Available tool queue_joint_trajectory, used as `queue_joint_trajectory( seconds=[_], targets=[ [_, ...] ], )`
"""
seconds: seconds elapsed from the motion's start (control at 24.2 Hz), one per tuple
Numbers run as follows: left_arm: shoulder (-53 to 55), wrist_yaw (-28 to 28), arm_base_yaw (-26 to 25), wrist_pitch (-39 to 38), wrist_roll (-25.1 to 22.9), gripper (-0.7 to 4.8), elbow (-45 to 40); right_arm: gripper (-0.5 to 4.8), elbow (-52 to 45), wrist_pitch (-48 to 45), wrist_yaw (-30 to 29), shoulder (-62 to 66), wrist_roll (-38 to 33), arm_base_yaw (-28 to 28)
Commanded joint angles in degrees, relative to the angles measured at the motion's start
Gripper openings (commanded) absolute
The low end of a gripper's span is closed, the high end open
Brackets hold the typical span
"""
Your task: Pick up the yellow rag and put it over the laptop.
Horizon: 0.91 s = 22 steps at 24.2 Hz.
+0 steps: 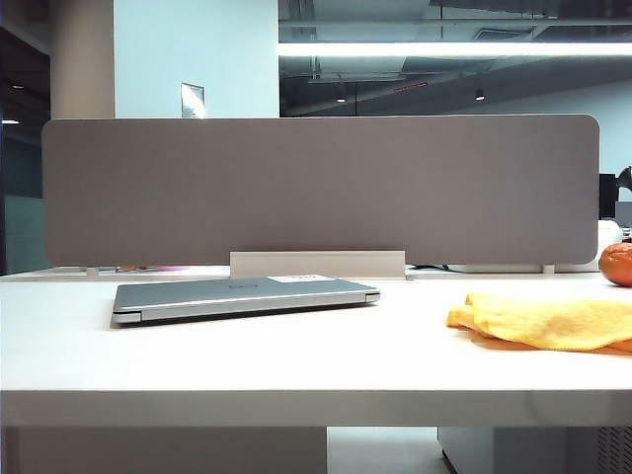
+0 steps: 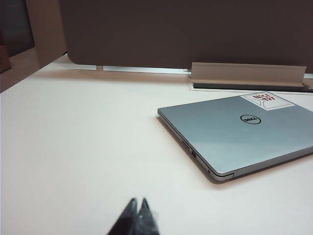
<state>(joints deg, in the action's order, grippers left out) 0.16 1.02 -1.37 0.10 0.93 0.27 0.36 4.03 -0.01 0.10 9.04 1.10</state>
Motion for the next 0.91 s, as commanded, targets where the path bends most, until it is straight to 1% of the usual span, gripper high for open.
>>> queue_joint_trajectory(
  seconds=[0.04, 0.12, 0.21, 0.41, 0.5, 0.62, 0.78, 0.91],
  targets=[
    [0.07, -0.15, -0.04, 0.42, -0.09, -0.06, 0.17, -0.05, -0.22, -1.77, -0.13, -0.04, -3.08, 0.04],
    [0.07, -0.13, -0.04, 0.42, -0.07, -0.06, 0.17, -0.05, -0.22, -1.73, -0.13, -0.04, -5.05, 0.04],
    [0.07, -0.11, -0.04, 0.42, -0.07, -0.06, 0.17, -0.05, -0.22, -2.69, -0.17, -0.04, -5.25, 0.04],
    [0.07, 0.35, -0.04, 0.39, -0.09, -0.06, 0.17, -0.05, 0.02, -5.75, -0.13, -0.04, -11.69, 0.07],
    [0.07, 0.31, -0.04, 0.42, -0.09, -0.06, 0.17, -0.05, 0.55, -5.55, -0.11, 0.0, -13.9, 0.07],
    [0.07, 0.31, -0.04, 0.39, -0.09, -0.06, 0.17, -0.05, 2.03, -3.85, -0.11, 0.09, -15.1, 0.11],
    [0.07, 0.33, -0.04, 0.37, -0.07, -0.06, 0.17, -0.05, 5.2, 0.04, -0.11, 0.17, -15.1, 0.11],
    [0.07, 0.33, -0.04, 0.35, -0.09, -0.06, 0.17, -0.05, 8.44, 0.87, -0.09, 1.25, -15.08, 0.11]
  ],
)
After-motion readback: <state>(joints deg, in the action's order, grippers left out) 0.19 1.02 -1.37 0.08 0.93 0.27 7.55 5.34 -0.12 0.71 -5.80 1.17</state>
